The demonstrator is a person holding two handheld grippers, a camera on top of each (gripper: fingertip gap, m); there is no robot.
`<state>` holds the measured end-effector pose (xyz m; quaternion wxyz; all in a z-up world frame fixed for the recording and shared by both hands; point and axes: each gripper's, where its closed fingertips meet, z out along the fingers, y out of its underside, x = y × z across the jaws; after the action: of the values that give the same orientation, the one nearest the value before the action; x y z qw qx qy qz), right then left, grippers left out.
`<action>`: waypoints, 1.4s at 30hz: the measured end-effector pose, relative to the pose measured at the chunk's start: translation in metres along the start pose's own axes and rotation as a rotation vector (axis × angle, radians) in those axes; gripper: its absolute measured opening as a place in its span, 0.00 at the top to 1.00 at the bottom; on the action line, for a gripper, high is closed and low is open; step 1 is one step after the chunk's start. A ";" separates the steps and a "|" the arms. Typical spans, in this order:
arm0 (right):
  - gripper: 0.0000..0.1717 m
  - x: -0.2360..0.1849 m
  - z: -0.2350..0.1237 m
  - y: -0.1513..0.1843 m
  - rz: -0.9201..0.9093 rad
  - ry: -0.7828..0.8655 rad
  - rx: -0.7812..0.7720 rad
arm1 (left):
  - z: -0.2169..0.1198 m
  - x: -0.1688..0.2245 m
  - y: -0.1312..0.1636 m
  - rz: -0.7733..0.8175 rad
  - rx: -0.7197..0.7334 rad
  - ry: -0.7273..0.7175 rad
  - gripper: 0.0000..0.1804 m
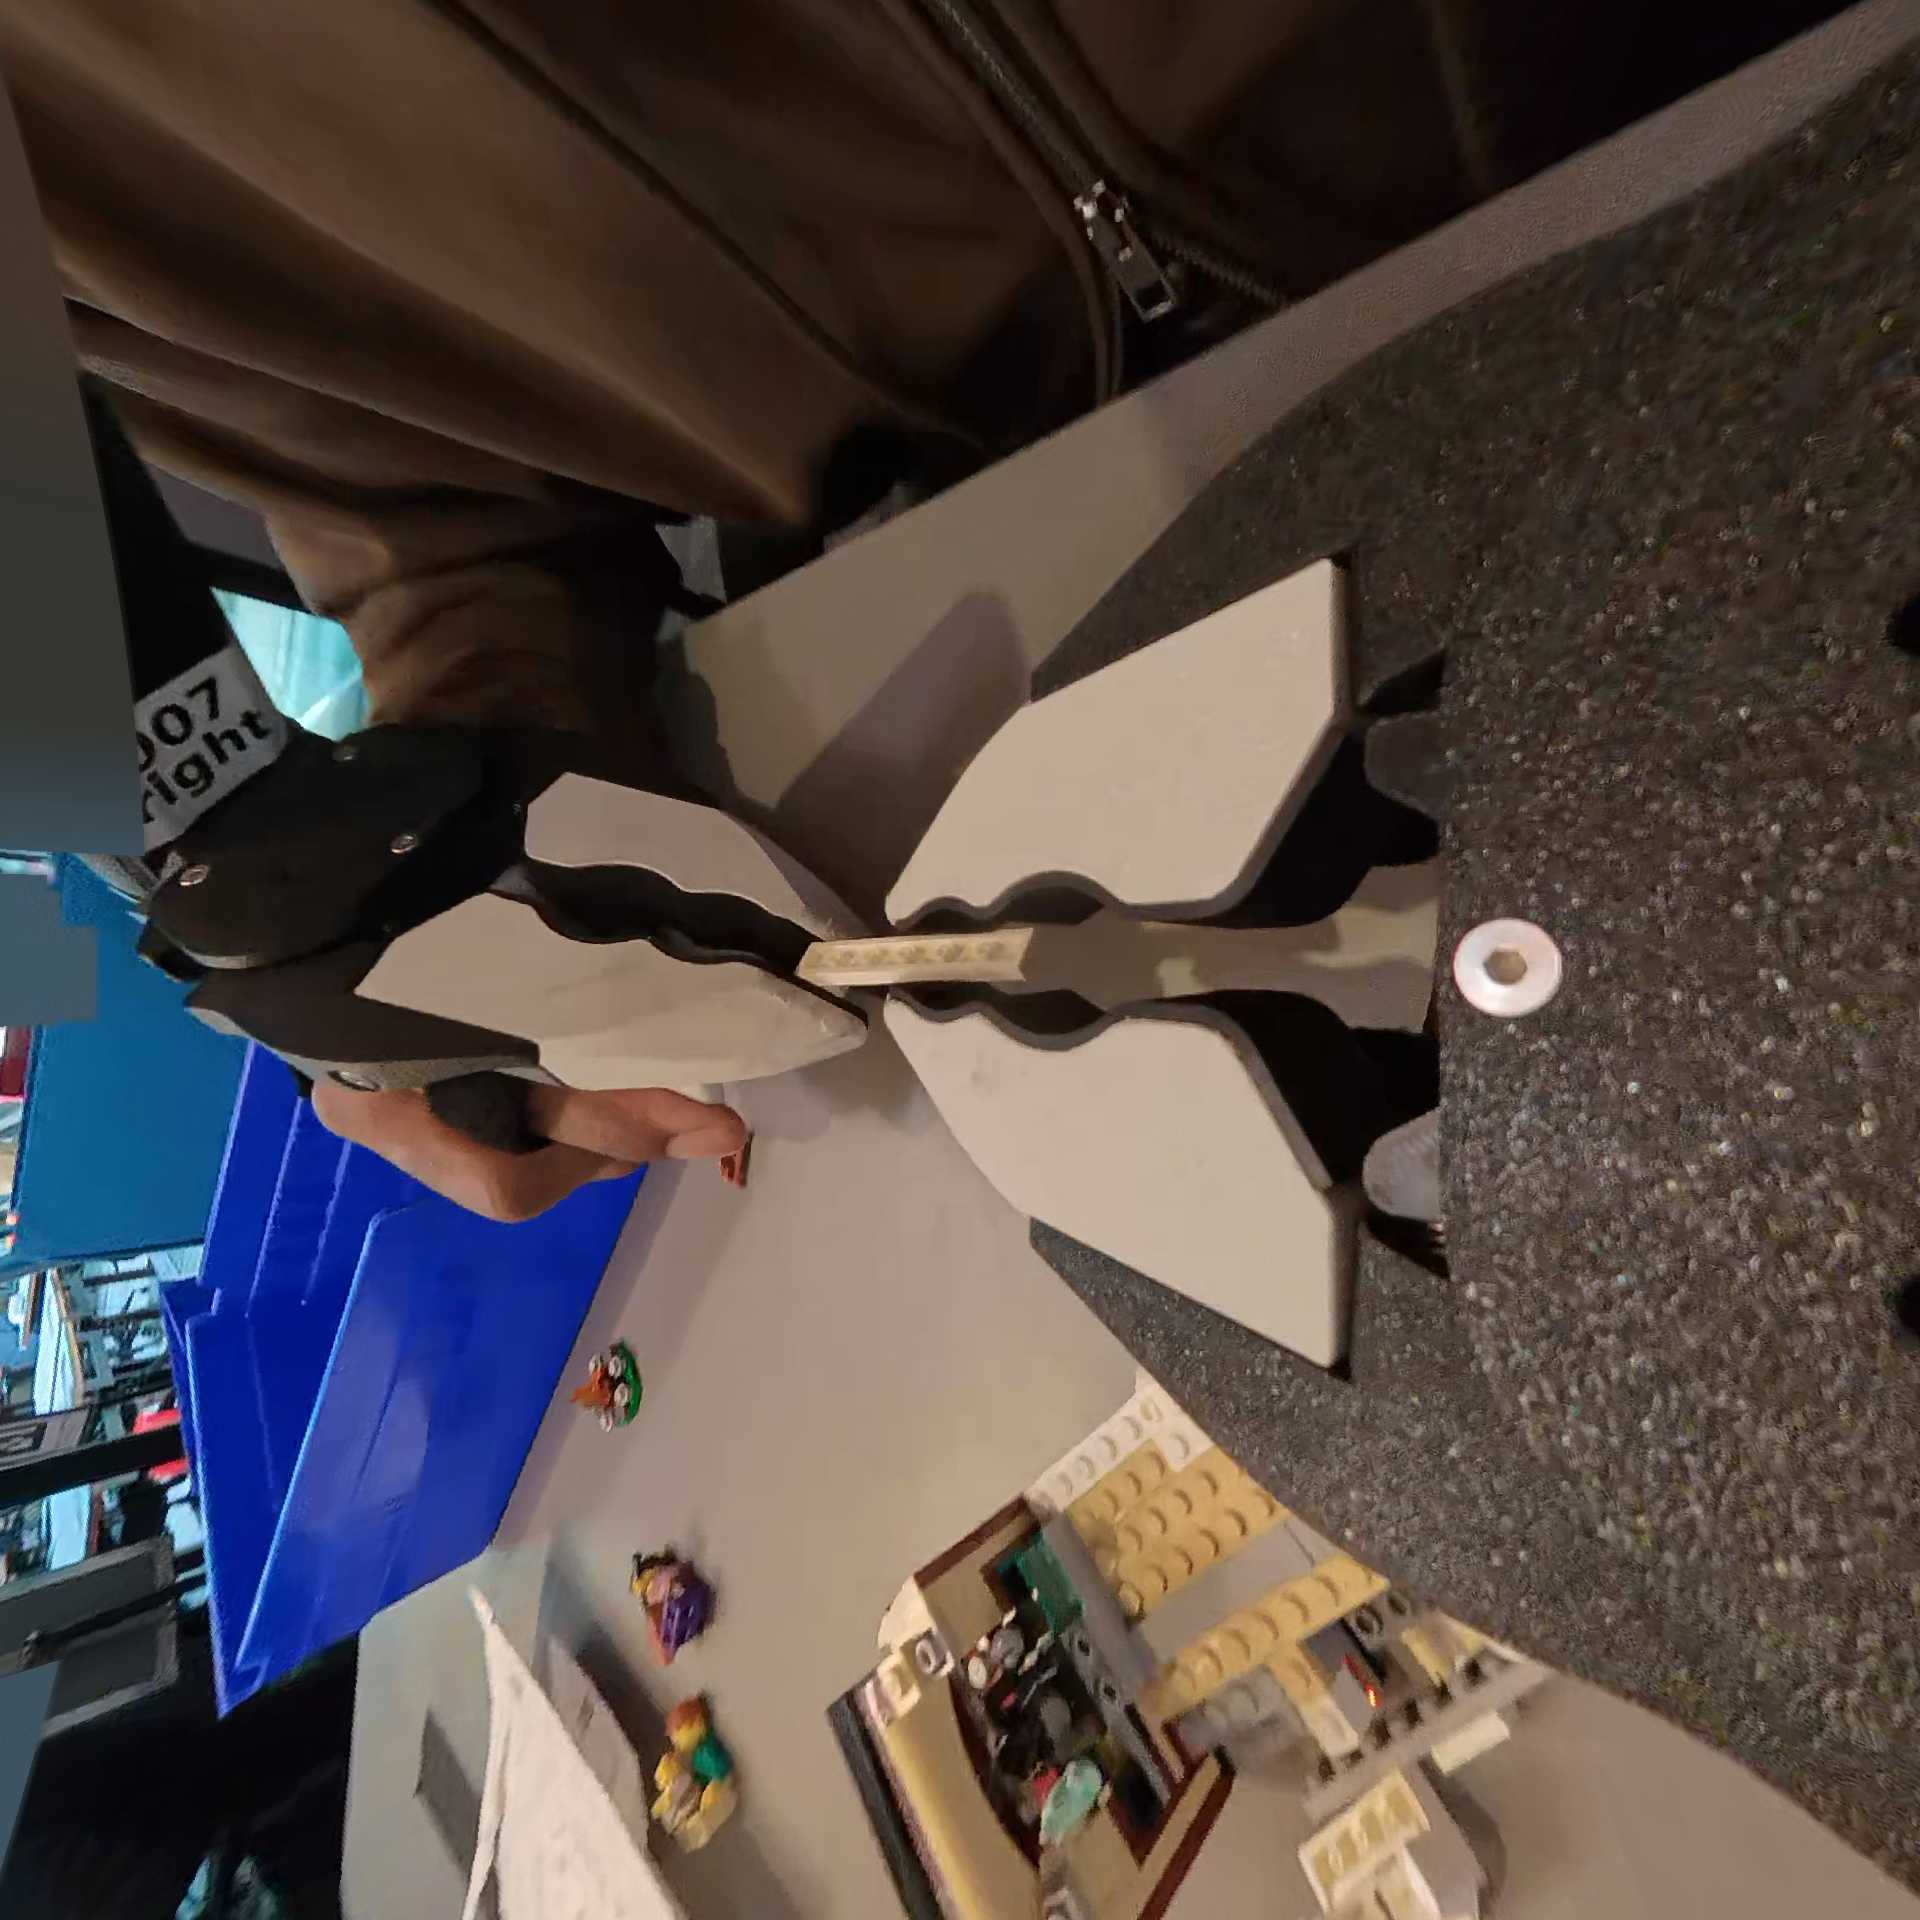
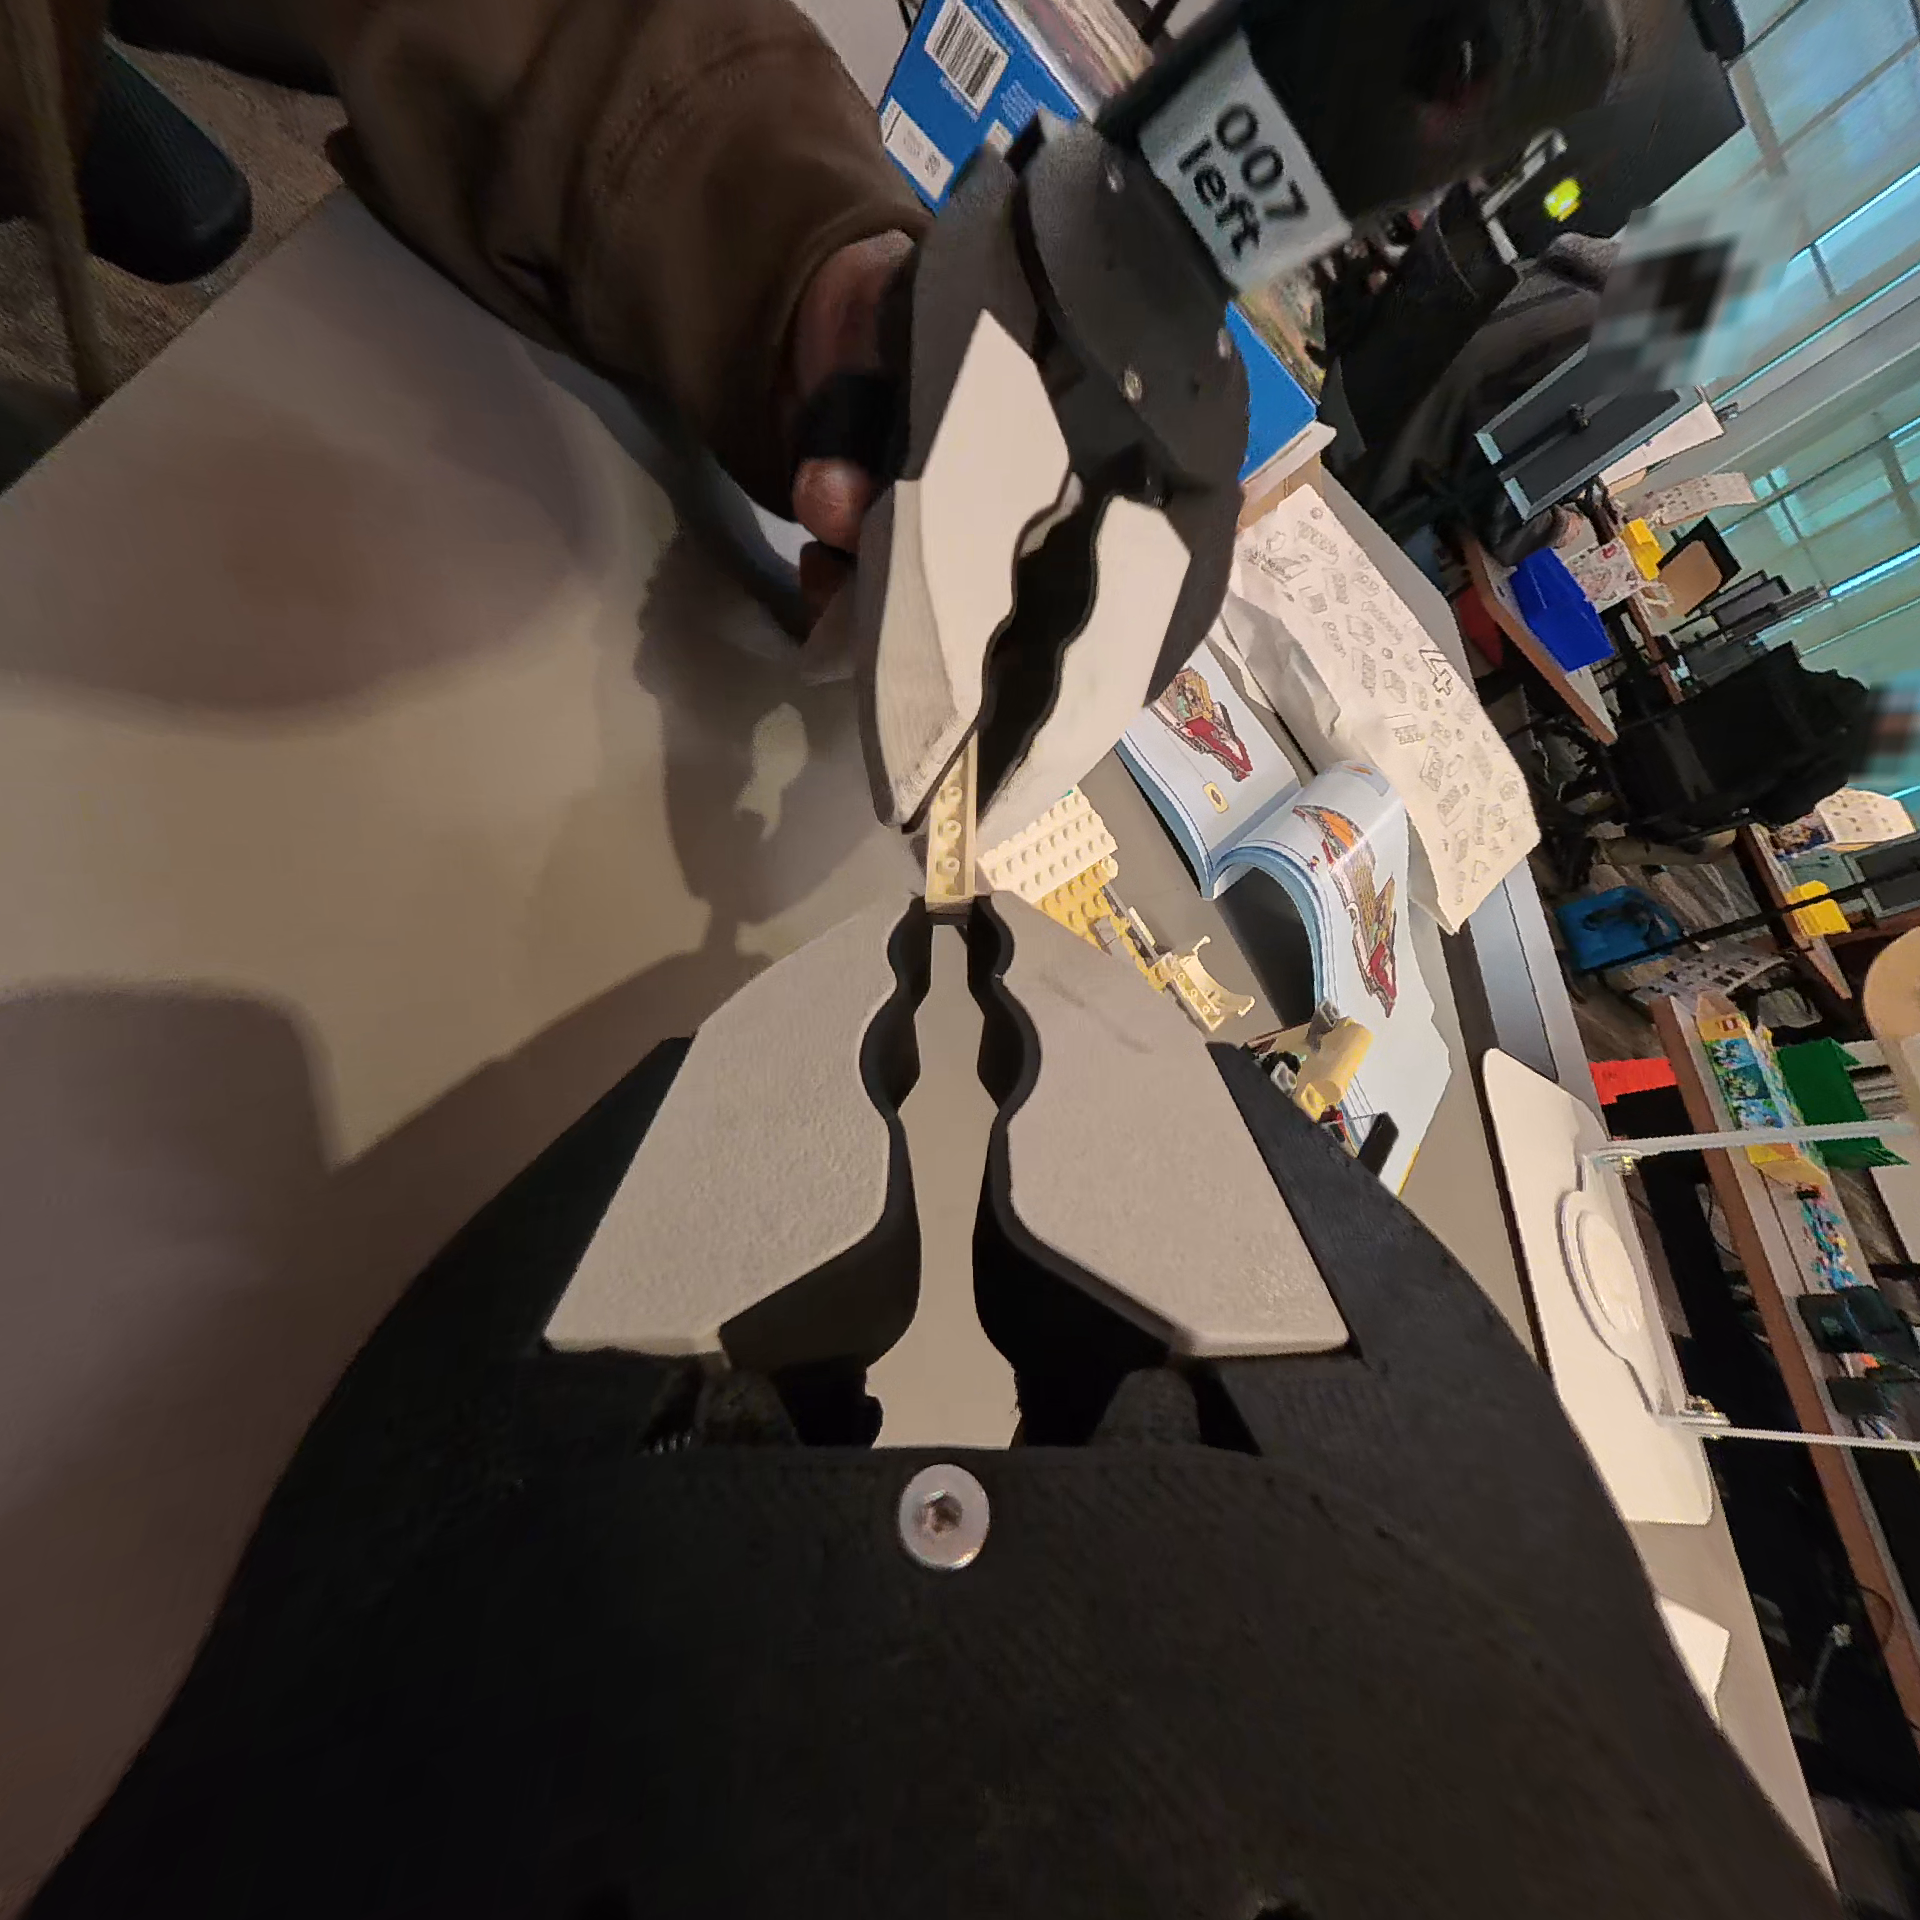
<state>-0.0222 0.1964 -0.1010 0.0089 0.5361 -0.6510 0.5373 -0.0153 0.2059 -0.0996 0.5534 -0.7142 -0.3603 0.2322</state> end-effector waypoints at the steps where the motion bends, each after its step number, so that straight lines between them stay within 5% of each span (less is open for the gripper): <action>1: 0.96 0.000 0.000 0.001 0.006 0.003 -0.001 | 0.000 -0.001 0.000 0.040 -0.009 -0.025 0.96; 10: 0.96 0.005 0.001 -0.003 0.180 -0.001 0.054 | -0.004 -0.008 -0.005 0.490 -0.053 -0.263 0.95; 25: 0.95 -0.005 -0.001 -0.015 0.054 0.013 0.168 | 0.001 0.008 -0.007 0.337 0.038 -0.092 0.96; 37: 0.96 0.001 0.003 -0.006 0.203 0.012 0.123 | -0.004 0.005 -0.013 0.684 -0.005 -0.289 0.96; 42: 0.96 0.010 -0.001 0.010 0.281 0.034 0.092 | -0.004 0.000 -0.013 0.701 -0.026 -0.334 0.96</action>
<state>-0.0345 0.1888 -0.1012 -0.0801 0.4302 -0.6940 0.5717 -0.0153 0.2050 -0.0862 0.3652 -0.7532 -0.1825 0.5158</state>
